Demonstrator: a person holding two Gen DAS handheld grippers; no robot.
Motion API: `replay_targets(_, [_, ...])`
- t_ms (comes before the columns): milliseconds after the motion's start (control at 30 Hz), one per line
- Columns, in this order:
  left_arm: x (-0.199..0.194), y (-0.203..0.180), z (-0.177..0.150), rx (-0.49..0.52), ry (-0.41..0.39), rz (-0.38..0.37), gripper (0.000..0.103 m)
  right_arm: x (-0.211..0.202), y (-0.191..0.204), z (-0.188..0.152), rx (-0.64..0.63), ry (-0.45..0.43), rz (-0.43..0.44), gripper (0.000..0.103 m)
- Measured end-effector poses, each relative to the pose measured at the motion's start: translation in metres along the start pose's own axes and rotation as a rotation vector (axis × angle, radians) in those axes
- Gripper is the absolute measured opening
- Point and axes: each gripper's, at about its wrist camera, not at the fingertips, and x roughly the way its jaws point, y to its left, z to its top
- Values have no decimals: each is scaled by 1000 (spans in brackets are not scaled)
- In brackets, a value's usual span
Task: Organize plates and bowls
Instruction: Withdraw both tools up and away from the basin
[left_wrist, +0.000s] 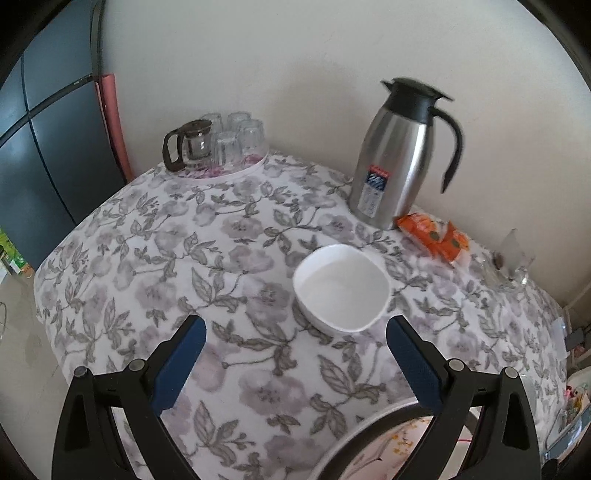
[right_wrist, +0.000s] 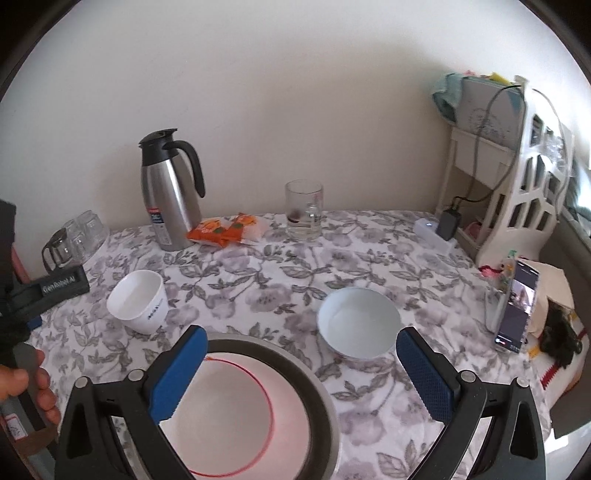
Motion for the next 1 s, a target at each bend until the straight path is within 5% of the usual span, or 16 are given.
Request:
replay_targets(200, [25, 27, 18, -36, 64, 85, 98, 9, 20, 28, -58, 25, -23, 103])
replay_targets(400, [35, 66, 32, -114, 82, 108, 98, 16, 54, 45, -114, 69, 47, 103])
replay_targets(767, [57, 118, 32, -205, 146, 58, 98, 55, 120, 42, -140, 215, 164, 103])
replay_targets(1000, [75, 121, 28, -210, 194, 34, 98, 88, 140, 38, -111, 307, 160, 102])
